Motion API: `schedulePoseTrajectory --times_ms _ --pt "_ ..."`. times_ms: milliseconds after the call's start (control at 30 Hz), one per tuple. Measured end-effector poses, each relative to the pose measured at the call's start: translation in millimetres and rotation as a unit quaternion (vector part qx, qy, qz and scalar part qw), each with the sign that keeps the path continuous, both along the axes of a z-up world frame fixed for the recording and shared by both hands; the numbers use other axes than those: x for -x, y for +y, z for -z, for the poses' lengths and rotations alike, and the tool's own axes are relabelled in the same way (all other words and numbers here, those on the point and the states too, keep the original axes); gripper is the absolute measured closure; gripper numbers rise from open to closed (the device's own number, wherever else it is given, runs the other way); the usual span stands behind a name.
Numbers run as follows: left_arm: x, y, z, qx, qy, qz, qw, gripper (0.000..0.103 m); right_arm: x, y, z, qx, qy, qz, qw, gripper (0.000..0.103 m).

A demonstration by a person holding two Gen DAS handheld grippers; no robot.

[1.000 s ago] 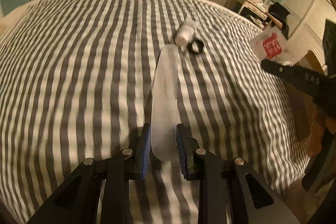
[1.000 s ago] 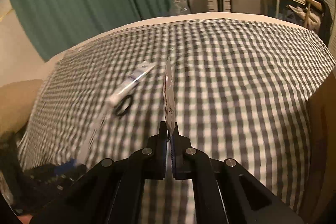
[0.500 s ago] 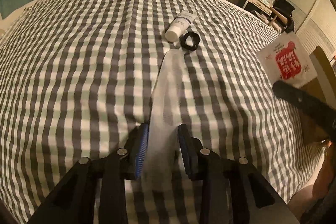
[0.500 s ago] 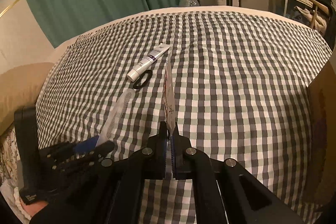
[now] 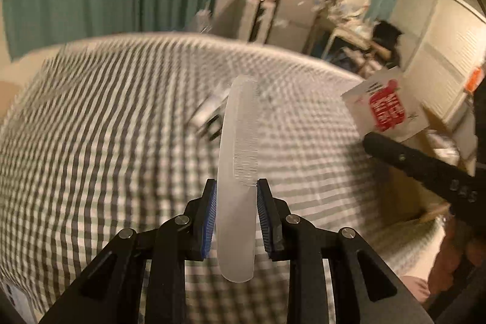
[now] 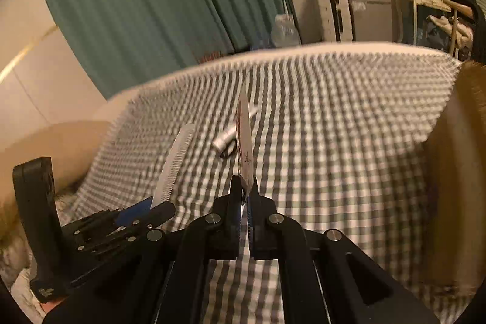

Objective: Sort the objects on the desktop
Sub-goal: 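Carry the comb and sachet over the cardboard box, then open both tools to drop the comb and sachet into the box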

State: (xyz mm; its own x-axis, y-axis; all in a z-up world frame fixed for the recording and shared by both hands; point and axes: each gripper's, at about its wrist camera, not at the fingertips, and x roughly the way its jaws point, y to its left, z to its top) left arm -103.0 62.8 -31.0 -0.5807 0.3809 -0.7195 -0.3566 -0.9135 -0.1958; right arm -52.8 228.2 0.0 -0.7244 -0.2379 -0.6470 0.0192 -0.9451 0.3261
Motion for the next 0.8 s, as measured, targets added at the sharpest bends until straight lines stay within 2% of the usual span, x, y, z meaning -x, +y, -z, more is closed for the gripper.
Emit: schedulePoseTrajectory --times_ms 100,200,300,433,600,633,800 --pt "-17.5 30.8 -35.9 -0.01 0.028 0.033 0.999 0.077 -25.2 33.8 -25.7 0.005 0.021 0.022 1.0 0.1" --pt "-38.3 74.7 -70.8 -0.035 0.053 0.08 0.9948 0.077 -52.4 77.2 -50.5 -0.022 0.039 0.056 0.997 0.1" --pt "-56.4 116.9 -90.4 -0.055 0.064 0.123 0.9888 0.077 -74.5 123.2 -67.1 -0.054 0.039 0.097 0.993 0.1" --pt "-73.0 188.1 -105.9 -0.081 0.052 0.183 0.9783 0.077 -95.3 185.7 -74.0 -0.079 0.023 0.15 0.985 0.1" --pt "-84.5 274.5 -101.9 -0.078 0.042 0.228 0.9696 0.077 -98.6 249.8 -63.1 -0.097 -0.007 0.194 0.976 0.1" --pt "-83.4 292.7 -95.0 -0.067 0.037 0.234 0.9692 0.077 -96.7 257.2 -60.6 -0.096 -0.011 0.199 0.975 0.1" --pt "-82.3 328.7 -59.0 -0.018 0.022 0.236 0.9713 0.075 -94.4 285.9 -36.7 -0.089 -0.032 0.207 0.974 0.1"
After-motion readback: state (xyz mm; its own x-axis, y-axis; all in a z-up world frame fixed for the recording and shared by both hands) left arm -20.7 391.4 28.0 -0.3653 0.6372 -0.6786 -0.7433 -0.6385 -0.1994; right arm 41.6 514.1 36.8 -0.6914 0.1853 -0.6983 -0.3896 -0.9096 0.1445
